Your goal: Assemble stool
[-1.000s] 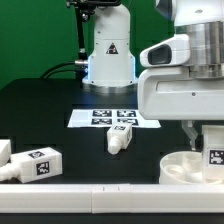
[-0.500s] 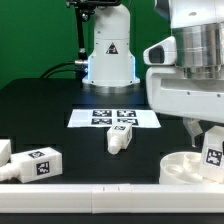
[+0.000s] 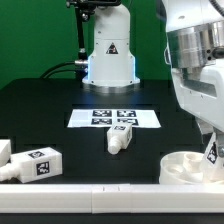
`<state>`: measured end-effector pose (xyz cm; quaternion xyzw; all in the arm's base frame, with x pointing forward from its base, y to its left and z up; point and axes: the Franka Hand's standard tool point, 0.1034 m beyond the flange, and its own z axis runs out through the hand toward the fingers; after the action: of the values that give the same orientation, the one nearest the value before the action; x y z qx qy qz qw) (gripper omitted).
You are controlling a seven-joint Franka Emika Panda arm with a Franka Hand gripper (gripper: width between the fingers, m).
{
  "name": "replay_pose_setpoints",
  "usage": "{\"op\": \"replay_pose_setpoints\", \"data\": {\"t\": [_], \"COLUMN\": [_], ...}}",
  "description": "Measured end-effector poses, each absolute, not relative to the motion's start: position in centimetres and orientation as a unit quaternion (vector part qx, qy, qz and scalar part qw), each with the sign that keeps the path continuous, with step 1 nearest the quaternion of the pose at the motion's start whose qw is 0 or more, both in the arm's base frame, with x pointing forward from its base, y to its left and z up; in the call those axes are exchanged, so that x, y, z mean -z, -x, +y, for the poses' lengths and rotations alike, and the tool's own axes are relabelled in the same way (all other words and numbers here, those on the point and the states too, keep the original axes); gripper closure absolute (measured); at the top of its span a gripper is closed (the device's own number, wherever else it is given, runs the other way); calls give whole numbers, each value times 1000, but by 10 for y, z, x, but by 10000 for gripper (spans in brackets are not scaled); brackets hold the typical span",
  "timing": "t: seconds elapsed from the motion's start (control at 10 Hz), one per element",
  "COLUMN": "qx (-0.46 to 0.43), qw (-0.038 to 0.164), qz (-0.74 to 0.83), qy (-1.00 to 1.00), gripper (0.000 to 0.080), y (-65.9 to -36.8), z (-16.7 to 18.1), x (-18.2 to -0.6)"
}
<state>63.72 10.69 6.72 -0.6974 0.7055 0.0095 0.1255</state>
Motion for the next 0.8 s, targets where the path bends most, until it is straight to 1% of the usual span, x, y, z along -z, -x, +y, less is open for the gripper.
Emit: {"op": "replay_pose_setpoints", "data": {"t": [0.1,0.3,0.4,0.5,0.8], "qx": [-15,-33,-35,-43,-44], "qw": [127,148,165,170,170], "qz": [729,837,872,891,885], "qy": [673,525,459,418,431], "gripper": [459,459,459,459,450], "y": [-637,-642,-646,-646,-645], "z": [107,115,114,114,117], "x": [-67,-67,-68,-67,-66]}}
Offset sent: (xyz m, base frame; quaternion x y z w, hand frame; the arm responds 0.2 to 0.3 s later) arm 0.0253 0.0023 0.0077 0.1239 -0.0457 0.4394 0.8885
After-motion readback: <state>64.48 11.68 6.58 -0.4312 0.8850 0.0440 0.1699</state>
